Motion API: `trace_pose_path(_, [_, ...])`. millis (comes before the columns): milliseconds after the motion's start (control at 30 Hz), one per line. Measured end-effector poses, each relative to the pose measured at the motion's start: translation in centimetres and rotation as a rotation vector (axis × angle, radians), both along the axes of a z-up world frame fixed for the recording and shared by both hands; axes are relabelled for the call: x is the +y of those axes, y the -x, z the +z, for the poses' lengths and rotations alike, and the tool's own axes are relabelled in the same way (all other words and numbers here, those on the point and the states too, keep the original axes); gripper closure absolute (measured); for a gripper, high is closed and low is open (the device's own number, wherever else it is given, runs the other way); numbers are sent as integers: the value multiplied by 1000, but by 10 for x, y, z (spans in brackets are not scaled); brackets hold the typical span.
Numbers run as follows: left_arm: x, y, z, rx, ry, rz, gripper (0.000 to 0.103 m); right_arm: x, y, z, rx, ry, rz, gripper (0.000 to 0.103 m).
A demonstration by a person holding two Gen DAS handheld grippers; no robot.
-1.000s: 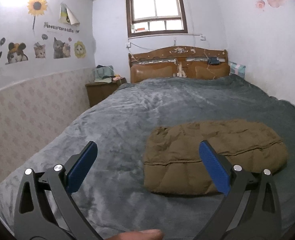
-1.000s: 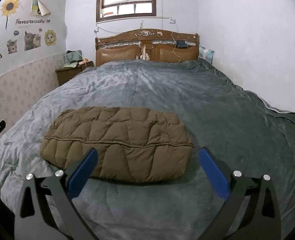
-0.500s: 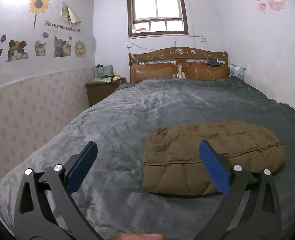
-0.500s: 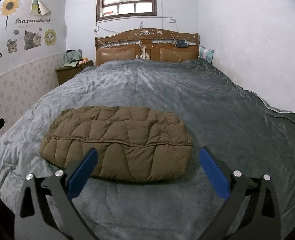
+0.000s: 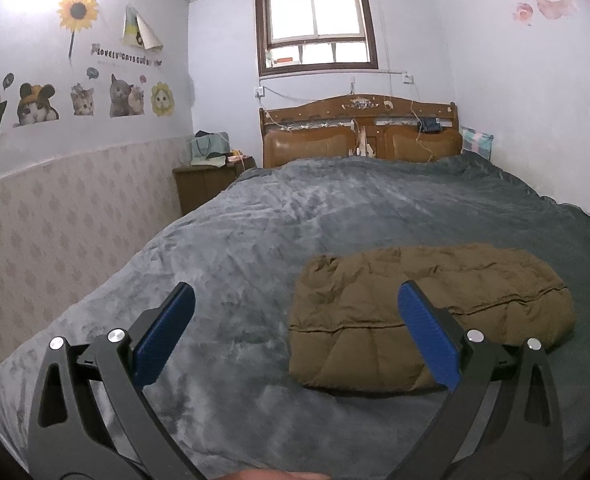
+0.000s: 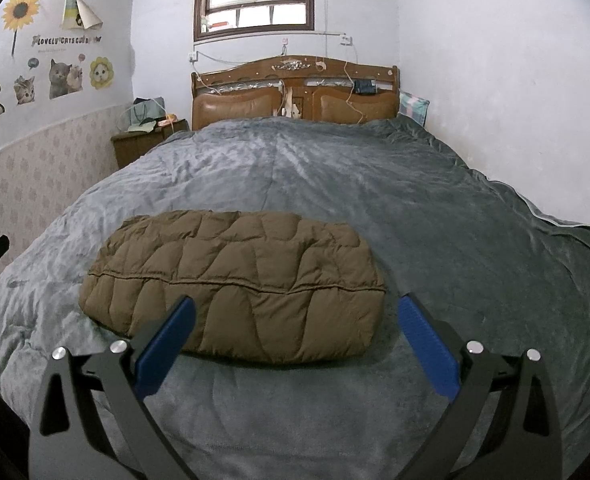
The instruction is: Fold large clothes
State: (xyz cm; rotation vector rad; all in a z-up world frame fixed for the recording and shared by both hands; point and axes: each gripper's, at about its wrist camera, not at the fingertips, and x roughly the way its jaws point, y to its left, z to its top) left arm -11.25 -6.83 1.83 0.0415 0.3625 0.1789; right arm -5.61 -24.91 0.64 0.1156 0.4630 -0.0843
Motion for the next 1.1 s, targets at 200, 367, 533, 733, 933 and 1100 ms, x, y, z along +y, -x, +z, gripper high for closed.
trace_pose_path(200, [2, -2, -1, 2, 1, -6, 3, -1, 0, -1, 3, -5, -2, 2])
trace_pose_path(367, [3, -1, -1, 3, 5, -2, 3, 0, 0, 0, 2, -3, -3, 2])
trace_pose_path(533, [2, -2, -2, 7, 11, -4, 3, -1, 0, 0, 2, -5, -3, 2])
trace_pose_path(733, [4, -2, -2, 2, 13, -3, 3, -1, -1, -1, 6, 2, 2, 2])
trace_pose_path(933, [4, -3, -3, 5, 15, -5, 3, -2, -1, -1, 5, 2, 2, 2])
trace_pose_path(1100, [4, -4, -4, 8, 15, -7, 3, -2, -1, -2, 6, 2, 2, 2])
